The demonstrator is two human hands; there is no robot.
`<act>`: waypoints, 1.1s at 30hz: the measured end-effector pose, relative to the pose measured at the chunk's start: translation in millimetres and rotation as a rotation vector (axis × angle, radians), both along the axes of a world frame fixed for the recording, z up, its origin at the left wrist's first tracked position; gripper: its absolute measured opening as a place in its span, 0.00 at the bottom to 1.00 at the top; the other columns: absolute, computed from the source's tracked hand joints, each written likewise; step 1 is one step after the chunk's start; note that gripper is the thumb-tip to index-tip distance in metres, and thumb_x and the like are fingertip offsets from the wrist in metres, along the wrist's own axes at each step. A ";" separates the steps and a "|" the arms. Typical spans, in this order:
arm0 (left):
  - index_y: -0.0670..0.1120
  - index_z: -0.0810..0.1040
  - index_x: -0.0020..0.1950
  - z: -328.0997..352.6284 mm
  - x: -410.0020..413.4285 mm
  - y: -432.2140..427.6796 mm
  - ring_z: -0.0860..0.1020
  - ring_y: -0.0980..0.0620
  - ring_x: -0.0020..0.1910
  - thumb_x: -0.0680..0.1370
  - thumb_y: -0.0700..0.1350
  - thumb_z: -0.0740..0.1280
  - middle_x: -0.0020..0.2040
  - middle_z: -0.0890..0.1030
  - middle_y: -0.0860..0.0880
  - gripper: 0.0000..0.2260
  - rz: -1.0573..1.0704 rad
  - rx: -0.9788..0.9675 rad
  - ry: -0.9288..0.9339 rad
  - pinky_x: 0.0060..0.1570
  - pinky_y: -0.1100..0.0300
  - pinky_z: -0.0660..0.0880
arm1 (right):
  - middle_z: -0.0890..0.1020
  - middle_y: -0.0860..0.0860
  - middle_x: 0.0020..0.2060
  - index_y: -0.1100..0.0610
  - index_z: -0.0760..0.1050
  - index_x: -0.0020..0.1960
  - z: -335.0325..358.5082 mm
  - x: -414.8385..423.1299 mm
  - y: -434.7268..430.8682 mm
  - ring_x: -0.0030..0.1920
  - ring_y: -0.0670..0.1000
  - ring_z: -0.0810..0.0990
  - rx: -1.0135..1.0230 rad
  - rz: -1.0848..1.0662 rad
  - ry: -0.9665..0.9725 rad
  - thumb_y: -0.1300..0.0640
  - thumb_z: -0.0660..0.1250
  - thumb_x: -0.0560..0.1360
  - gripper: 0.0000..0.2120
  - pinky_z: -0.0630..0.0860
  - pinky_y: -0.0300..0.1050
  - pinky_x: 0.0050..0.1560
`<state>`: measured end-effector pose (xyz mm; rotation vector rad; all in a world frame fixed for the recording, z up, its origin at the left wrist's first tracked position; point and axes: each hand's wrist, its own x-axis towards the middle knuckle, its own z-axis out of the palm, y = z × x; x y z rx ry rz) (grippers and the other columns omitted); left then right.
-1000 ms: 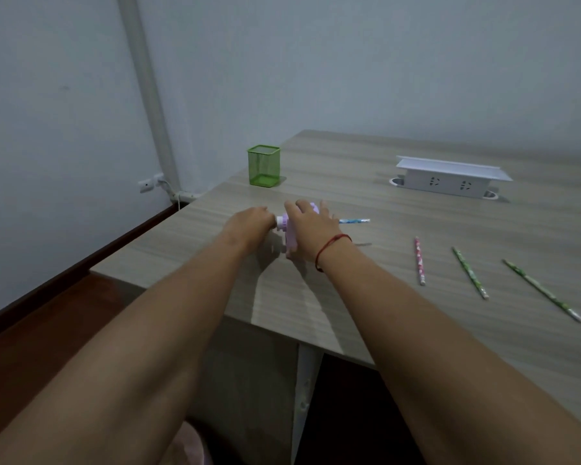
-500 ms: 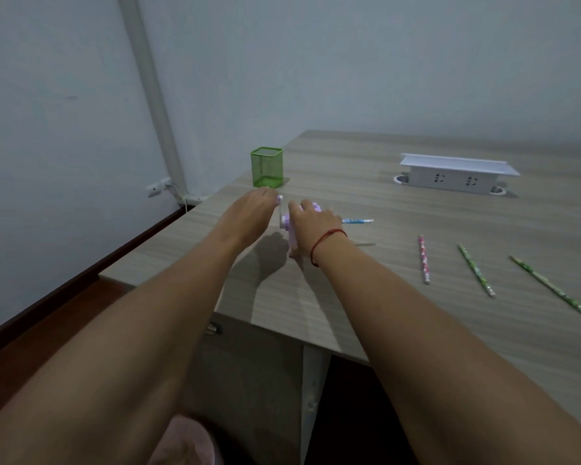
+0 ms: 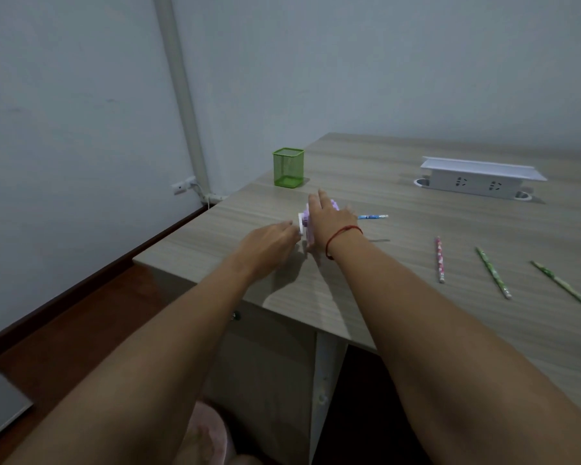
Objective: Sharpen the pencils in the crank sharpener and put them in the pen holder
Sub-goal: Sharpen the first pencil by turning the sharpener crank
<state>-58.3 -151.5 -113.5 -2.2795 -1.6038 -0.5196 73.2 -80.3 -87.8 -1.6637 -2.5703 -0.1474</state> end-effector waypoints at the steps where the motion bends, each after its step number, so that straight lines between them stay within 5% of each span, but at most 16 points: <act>1: 0.40 0.74 0.57 -2.6 1.6 0.0 0.80 0.43 0.48 0.81 0.41 0.58 0.53 0.80 0.42 0.09 0.025 -0.039 0.004 0.45 0.51 0.78 | 0.44 0.51 0.79 0.55 0.43 0.79 0.2 -0.1 -0.4 0.78 0.57 0.55 -0.008 0.001 0.006 0.50 0.73 0.71 0.49 0.58 0.64 0.73; 11: 0.42 0.80 0.53 -2.1 4.8 27.2 0.79 0.43 0.52 0.79 0.43 0.61 0.53 0.81 0.42 0.10 0.195 -0.295 0.000 0.52 0.51 0.76 | 0.62 0.52 0.72 0.54 0.62 0.70 -3.9 3.0 -1.3 0.71 0.57 0.66 0.049 0.053 0.091 0.52 0.74 0.68 0.35 0.64 0.60 0.69; 16: 0.43 0.80 0.56 12.5 0.7 43.8 0.80 0.42 0.52 0.78 0.45 0.63 0.53 0.81 0.42 0.11 0.256 -0.332 0.106 0.51 0.53 0.76 | 0.66 0.53 0.69 0.54 0.62 0.69 1.8 3.5 -5.3 0.70 0.60 0.66 0.018 0.037 0.069 0.56 0.74 0.68 0.34 0.63 0.63 0.69; 33: 0.39 0.74 0.57 39.9 -3.4 74.4 0.78 0.38 0.54 0.78 0.34 0.58 0.55 0.79 0.38 0.10 0.246 -0.113 0.130 0.50 0.47 0.73 | 0.68 0.55 0.67 0.57 0.62 0.70 15.5 8.3 -7.1 0.64 0.60 0.73 -0.019 0.039 0.074 0.56 0.72 0.71 0.32 0.71 0.59 0.61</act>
